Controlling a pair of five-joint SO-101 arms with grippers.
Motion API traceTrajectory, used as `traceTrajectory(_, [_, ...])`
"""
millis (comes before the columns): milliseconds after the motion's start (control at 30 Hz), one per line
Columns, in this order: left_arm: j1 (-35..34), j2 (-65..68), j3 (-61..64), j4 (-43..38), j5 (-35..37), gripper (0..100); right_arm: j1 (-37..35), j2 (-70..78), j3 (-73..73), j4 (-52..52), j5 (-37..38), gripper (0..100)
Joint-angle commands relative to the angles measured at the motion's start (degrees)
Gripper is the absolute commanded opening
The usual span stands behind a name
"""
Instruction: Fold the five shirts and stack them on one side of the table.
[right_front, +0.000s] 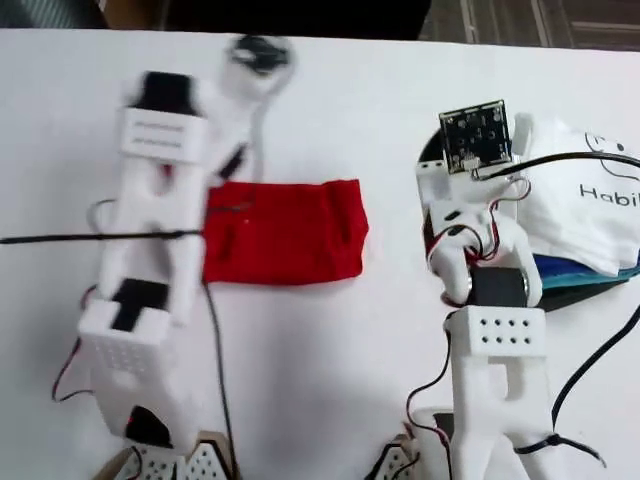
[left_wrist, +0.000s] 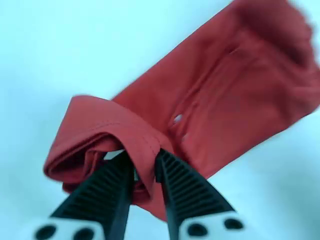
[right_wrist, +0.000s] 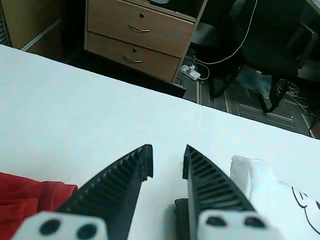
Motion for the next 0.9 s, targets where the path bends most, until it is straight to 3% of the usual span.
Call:
traceTrajectory(0, [8.0, -1.4, -5.8, -1.0, 1.7, 3, 0.8, -2.2, -0.5, -1.4, -0.4, 11.2])
traceTrajectory(300, [16.4, 10.6, -12.4, -4.0, 4.7, 3, 8.2, -2.2, -0.6, -6.3, -0.5, 11.2])
traceTrajectory(567, [20.3, 19.7, -22.3, -2.8, 4.7, 3, 8.3, -2.5, -0.7, -6.6, -0.5, 11.2])
traceTrajectory(867, [22.8, 25.9, -23.5, -2.3, 4.7, 3, 8.3, -2.4, -0.7, -6.6, -0.5, 11.2])
